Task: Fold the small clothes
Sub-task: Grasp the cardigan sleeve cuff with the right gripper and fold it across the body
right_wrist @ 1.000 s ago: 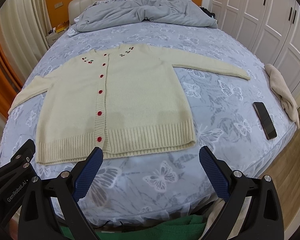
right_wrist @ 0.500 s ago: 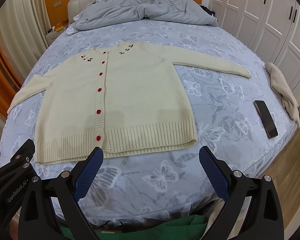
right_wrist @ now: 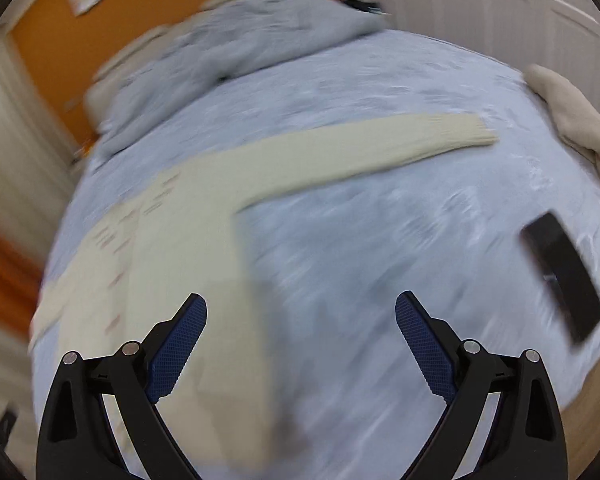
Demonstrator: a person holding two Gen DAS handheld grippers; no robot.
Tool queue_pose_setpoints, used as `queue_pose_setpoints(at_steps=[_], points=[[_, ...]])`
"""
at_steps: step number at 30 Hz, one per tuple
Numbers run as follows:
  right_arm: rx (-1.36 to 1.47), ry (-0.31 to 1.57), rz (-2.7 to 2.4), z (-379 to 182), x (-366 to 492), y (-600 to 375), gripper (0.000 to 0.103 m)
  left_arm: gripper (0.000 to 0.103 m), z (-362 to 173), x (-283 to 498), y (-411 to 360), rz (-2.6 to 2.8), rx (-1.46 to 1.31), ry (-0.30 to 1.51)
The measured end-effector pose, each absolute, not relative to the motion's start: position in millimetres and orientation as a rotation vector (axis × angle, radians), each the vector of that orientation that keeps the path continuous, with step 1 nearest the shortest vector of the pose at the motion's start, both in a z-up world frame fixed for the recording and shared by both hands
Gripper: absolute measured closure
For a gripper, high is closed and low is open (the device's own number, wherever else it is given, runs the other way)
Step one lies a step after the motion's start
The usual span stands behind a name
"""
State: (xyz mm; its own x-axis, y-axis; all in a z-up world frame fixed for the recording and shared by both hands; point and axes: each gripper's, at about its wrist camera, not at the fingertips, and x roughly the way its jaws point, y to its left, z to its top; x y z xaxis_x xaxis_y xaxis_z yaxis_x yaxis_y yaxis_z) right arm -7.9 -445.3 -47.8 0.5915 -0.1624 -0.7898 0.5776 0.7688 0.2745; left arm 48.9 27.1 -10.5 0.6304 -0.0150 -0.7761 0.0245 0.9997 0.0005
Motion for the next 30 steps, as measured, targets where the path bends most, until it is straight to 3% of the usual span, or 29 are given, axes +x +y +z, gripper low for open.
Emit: queue_pose_setpoints(at_steps=[6, 11, 14, 15, 16, 18, 24, 30], points=[[0.805, 0.762, -0.634, -95.4, 34.0, -587.4, 0.018, 0.005, -36.1, 92.3, 9.8, 0.028, -0.038, 0.891], [0.842, 0.776, -0.726, -126.2, 65.1, -642.1, 0.021, 0.005, -52.1, 115.2, -2.7, 0.039, -0.039, 0.895], [0.871, 0.776, -0.749, -141.4, 74.1, -658.9, 0.032, 0.005, -61.4, 127.2, -8.3, 0.028, -0.037, 0.911], [0.850, 0.764, -0.763, -142.1, 77.2, -661.0, 0.042, 0.005, -64.0, 130.7, -9.1, 0.028, -0.035, 0.918], [0.836, 0.759, -0.762, -141.4, 80.1, -662.5, 0.067, 0.005, -66.4, 133.4, -10.3, 0.024, -0.035, 0.923], [0.864, 0.762, -0.704, -140.9, 90.6, -667.5, 0.095, 0.005, -71.2, 137.8, -11.3, 0.028, -0.031, 0.932], [0.765, 0.511, -0.463, -58.3, 117.2, -620.9, 0.095, 0.005, -74.7, 145.4, -4.5, 0.031, -0.053, 0.930], [0.565, 0.459, 0.105, 30.4, 202.5, -454.0, 0.095, 0.005, -63.7, 155.7, 12.4, 0.015, -0.162, 0.909]])
